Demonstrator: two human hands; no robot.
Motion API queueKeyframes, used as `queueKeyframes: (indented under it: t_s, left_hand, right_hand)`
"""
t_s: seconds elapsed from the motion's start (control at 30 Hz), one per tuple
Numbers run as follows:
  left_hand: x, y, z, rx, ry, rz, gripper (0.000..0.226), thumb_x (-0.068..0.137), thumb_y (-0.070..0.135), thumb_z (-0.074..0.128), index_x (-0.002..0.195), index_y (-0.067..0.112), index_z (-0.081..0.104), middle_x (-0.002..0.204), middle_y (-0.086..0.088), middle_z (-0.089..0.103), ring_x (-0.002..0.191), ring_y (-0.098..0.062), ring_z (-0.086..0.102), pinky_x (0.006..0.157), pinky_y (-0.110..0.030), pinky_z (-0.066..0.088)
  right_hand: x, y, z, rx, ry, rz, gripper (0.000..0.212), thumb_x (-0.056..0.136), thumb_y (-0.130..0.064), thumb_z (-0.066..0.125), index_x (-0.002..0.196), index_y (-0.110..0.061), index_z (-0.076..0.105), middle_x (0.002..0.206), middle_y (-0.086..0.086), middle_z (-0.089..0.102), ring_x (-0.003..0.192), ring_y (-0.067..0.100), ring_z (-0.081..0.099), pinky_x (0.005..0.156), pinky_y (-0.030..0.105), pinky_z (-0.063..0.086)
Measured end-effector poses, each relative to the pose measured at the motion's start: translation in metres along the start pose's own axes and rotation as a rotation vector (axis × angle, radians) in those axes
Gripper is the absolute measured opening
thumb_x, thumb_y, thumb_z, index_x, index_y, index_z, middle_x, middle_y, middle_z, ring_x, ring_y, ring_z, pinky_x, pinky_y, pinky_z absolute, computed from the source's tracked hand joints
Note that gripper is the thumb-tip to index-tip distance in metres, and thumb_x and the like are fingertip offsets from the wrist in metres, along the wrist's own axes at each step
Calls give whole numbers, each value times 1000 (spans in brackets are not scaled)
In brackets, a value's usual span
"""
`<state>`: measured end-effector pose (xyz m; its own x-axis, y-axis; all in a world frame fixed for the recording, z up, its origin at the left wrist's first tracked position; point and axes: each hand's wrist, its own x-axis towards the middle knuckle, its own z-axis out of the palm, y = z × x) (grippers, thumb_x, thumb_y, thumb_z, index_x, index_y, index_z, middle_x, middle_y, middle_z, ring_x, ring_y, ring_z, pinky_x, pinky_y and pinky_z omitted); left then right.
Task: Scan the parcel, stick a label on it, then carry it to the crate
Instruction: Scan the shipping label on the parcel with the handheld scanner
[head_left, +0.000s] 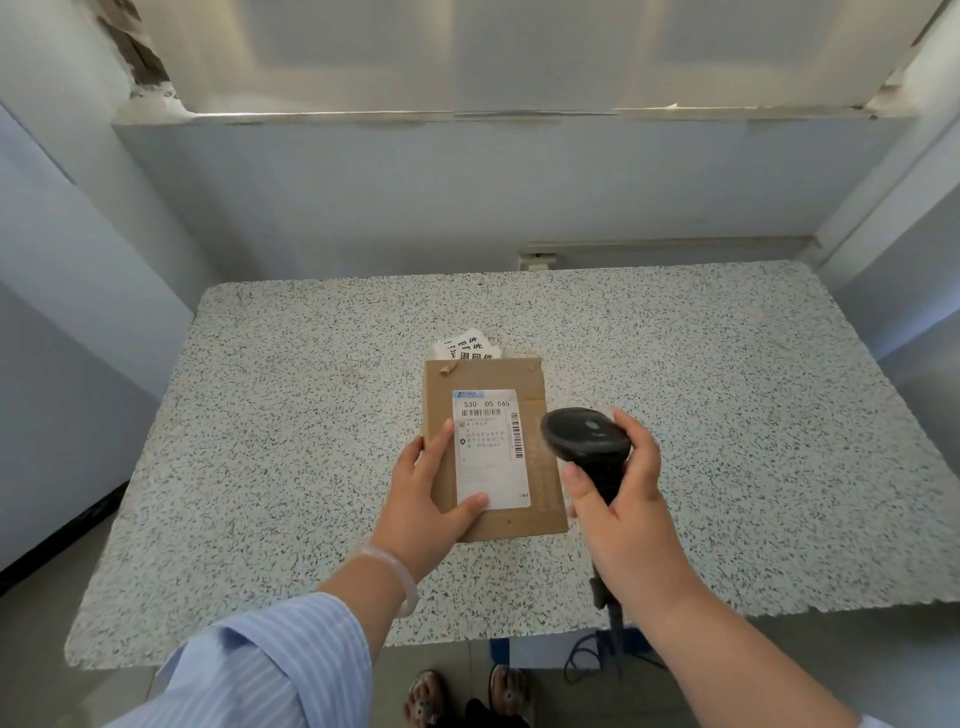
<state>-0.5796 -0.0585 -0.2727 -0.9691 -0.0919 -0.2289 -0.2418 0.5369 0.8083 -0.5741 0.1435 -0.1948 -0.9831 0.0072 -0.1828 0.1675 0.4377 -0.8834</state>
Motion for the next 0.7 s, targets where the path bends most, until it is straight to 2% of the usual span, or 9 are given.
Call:
queueKeyframes:
  t_s: [0.1, 0.23, 0.37, 0.5, 0.7]
  left_hand:
    - [-2, -8, 4, -15, -21, -30, 87, 77, 44, 71, 139, 58, 11, 154, 0, 17, 136, -20, 29, 110, -37, 32]
    - [-8, -16, 13, 5, -51, -63, 87, 77, 44, 70, 139, 59, 11, 154, 0, 16, 136, -21, 29, 111, -40, 33]
    - [-11, -25, 18, 24, -72, -74, 86, 78, 43, 70, 141, 55, 12, 154, 0, 15, 137, -20, 25, 113, -41, 29]
    - [-14, -32, 24, 36, -85, -77, 85, 78, 44, 69, 139, 57, 11, 154, 0, 16, 137, -18, 26, 113, -39, 29]
    - [-16, -39, 29, 31, -100, -114, 85, 79, 46, 68, 134, 63, 5, 155, 0, 14, 139, -21, 25, 113, -44, 29]
  right_hand:
    - [18, 31, -5, -32, 12, 94, 61, 91, -38, 56, 136, -48, 17, 122, -2, 56, 98, 16, 63, 70, 24, 48]
    - [39, 65, -6, -151, 16, 187, 63, 92, -37, 58, 138, -46, 17, 127, 4, 54, 94, 18, 63, 64, 29, 53]
    - [52, 87, -3, -295, 5, 248, 67, 90, -40, 59, 143, -35, 18, 128, 8, 56, 97, 24, 59, 73, 35, 50]
    - [60, 105, -3, -361, -10, 295, 68, 89, -36, 63, 143, -31, 21, 125, 11, 59, 101, 30, 60, 80, 38, 51]
    - [66, 122, -3, -385, -16, 332, 67, 87, -35, 66, 140, -31, 24, 119, 10, 62, 94, 29, 60, 76, 39, 51]
